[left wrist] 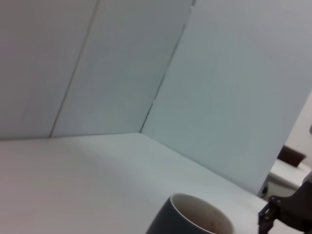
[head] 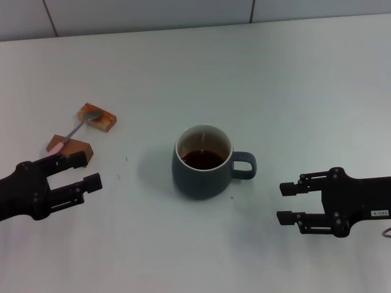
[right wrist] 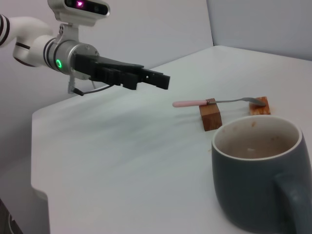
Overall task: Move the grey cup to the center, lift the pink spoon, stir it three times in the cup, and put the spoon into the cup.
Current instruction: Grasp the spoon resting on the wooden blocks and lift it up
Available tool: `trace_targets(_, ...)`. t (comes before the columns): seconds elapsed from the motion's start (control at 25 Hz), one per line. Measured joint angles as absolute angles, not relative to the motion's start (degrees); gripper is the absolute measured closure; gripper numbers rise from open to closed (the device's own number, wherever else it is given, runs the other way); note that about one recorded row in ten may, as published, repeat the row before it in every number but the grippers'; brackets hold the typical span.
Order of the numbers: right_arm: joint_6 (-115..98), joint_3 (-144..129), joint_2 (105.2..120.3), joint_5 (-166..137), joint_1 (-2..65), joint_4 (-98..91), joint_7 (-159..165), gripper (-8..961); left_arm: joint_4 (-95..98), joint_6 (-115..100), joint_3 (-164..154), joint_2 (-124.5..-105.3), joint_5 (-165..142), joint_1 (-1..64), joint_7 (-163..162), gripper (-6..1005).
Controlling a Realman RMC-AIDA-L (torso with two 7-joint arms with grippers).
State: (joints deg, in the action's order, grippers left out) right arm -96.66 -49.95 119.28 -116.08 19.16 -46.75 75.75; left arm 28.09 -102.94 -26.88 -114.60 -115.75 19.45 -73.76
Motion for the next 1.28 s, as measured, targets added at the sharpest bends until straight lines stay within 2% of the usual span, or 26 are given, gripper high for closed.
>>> trace_targets(0.36, -96.72, -49.48, 119.15, -115.50, 19.16, -47.62, 75.85, 389, 28.18, -104.28, -25.83, -114.40, -116.01, 16.78, -86.97, 260)
trace_targets(1.28, -97.70, -49.22, 119.09, -115.48, 19.38, -48.20, 75.96, 388, 24.51, -99.22, -15.16, -116.39, -115.82, 10.51, -100.34, 260)
